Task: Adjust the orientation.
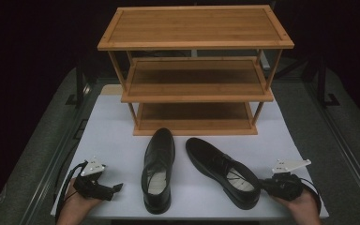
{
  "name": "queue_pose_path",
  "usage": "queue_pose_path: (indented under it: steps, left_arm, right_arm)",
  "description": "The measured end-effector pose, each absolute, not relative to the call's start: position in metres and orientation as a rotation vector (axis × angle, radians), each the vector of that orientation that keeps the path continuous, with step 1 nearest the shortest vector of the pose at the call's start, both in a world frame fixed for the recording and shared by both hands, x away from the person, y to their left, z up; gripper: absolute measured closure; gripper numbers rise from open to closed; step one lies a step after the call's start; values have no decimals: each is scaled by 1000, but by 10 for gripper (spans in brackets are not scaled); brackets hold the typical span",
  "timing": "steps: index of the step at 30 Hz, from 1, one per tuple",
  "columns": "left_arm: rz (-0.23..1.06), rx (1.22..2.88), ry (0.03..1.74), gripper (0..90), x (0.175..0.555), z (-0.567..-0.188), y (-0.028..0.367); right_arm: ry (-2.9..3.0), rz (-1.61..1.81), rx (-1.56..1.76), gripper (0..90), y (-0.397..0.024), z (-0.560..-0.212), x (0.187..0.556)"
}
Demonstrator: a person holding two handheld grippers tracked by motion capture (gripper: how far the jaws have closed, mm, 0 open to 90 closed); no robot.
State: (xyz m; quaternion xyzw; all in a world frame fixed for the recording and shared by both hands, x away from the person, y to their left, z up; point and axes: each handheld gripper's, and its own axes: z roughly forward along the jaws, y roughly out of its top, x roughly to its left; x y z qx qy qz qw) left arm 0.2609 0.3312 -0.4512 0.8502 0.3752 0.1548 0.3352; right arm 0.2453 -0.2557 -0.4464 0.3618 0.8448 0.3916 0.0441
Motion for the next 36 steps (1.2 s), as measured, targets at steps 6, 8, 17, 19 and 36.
queue_pose_path:
  steps: [6,8,17,19,36]
  left_arm:
    - [402,2217,980,0,261,-451,331]
    - [403,2217,979,0,261,-451,331]
    - [401,2218,980,0,261,-451,331]
    - [402,2217,981,0,261,-451,331]
    - [403,2216,981,0,261,-451,331]
  right_arm:
    - [2619,1207,1065,898,-244,-446,243]
    - [2631,1213,1054,898,-241,-445,243]
    - [2681,1230,1005,898,-229,-445,239]
    - [2695,1234,990,898,-224,-445,238]
    - [2787,1241,852,898,-189,-444,235]
